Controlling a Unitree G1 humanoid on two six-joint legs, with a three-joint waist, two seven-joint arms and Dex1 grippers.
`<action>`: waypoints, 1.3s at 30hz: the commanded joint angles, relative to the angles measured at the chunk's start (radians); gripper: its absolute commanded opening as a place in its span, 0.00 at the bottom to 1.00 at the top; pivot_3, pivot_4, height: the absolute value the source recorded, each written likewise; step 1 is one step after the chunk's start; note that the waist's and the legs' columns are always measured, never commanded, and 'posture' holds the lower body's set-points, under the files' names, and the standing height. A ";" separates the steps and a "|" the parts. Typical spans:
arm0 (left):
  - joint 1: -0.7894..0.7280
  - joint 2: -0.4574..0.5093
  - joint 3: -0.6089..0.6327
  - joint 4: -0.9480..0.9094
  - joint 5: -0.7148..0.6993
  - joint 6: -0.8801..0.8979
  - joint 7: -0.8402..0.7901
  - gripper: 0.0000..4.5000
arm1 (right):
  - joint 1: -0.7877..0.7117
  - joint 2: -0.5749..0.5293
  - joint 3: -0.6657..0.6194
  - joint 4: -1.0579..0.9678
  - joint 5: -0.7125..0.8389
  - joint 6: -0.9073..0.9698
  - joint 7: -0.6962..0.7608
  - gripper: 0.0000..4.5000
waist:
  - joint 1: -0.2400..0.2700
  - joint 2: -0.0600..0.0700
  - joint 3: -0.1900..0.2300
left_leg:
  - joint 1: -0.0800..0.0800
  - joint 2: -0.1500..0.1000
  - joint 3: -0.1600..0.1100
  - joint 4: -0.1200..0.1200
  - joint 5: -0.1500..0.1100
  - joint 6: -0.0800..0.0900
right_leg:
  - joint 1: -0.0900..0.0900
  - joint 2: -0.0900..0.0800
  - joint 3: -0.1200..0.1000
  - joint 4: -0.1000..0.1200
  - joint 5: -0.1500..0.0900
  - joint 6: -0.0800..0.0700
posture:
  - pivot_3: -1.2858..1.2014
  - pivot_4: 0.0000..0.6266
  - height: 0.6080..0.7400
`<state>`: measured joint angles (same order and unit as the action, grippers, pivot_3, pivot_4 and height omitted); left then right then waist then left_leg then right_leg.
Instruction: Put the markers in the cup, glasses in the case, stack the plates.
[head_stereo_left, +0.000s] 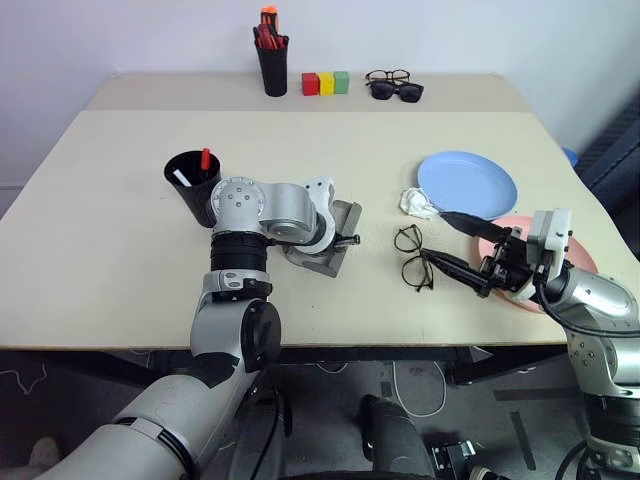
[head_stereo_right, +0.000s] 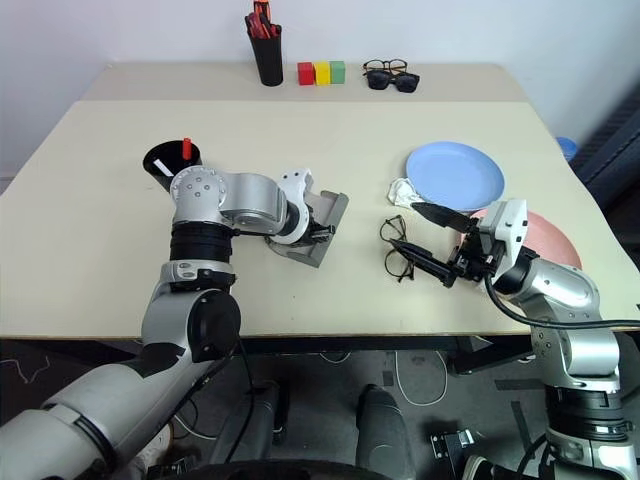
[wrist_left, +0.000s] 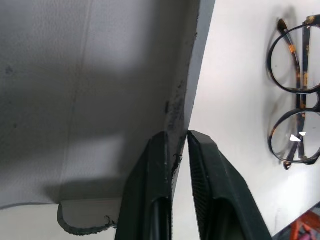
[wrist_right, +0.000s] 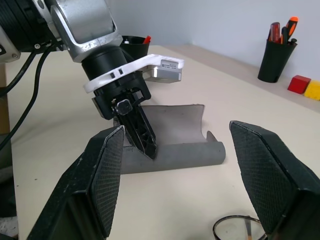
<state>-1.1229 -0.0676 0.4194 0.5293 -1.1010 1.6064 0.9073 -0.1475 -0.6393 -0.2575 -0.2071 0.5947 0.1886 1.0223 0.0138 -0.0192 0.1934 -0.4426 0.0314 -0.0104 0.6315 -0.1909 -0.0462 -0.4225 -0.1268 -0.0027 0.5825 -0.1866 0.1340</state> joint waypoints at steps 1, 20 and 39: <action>-0.012 0.017 -0.040 -0.009 -0.027 0.008 -0.031 0.18 | -0.009 -0.005 -0.021 -0.032 0.019 -0.003 -0.014 0.76 | 0.000 0.000 0.000 | 0.000 0.000 0.000 0.000 0.000 0.000 | 0.000 0.000 0.000 0.000 0.000 0.000 | 0.52 0.24 1.00; -0.049 0.272 -0.427 -0.063 0.009 0.008 -0.560 0.18 | 0.005 0.008 -0.016 -0.055 0.014 -0.011 -0.050 0.76 | -0.001 0.000 0.000 | -0.001 0.000 0.000 0.000 0.000 -0.001 | 0.000 0.000 0.000 -0.001 0.000 -0.001 | 0.52 0.24 1.00; -0.103 0.391 -0.637 -0.187 0.220 0.006 -0.978 0.01 | 0.000 0.010 -0.012 -0.032 0.009 -0.036 -0.051 0.76 | -0.004 0.000 0.000 | 0.000 0.000 0.000 -0.001 0.000 -0.001 | -0.001 0.000 0.000 0.000 0.000 -0.001 | 0.52 0.24 1.00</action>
<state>-1.1865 0.3022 -0.1902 0.4012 -0.9015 1.6061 0.0005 -0.1367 -0.6352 -0.2565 -0.2211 0.5940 0.1687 0.9762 0.0095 -0.0188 0.1934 -0.4430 0.0316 -0.0104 0.6300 -0.1904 -0.0469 -0.4237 -0.1268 -0.0027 0.5819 -0.1865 0.1335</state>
